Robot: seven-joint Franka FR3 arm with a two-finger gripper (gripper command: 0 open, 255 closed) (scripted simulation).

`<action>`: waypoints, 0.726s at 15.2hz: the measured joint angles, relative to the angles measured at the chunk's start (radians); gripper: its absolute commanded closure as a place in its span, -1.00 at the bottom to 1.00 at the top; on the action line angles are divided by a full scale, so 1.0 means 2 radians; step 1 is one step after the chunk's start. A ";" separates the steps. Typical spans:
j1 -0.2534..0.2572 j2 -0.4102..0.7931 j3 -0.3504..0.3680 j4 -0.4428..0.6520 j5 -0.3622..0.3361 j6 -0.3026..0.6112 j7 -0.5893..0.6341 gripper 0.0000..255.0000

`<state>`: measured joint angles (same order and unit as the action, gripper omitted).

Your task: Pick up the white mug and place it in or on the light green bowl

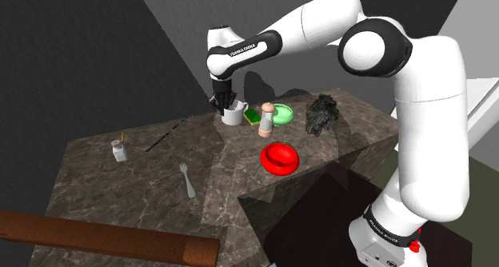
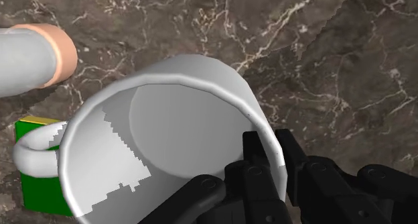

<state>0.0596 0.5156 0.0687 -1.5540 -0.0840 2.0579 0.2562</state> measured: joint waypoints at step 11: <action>-0.030 -0.026 -0.009 0.007 0.007 -0.031 -0.042 1.00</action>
<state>-0.0005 0.4641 0.0514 -1.5404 -0.0704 1.9967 0.1724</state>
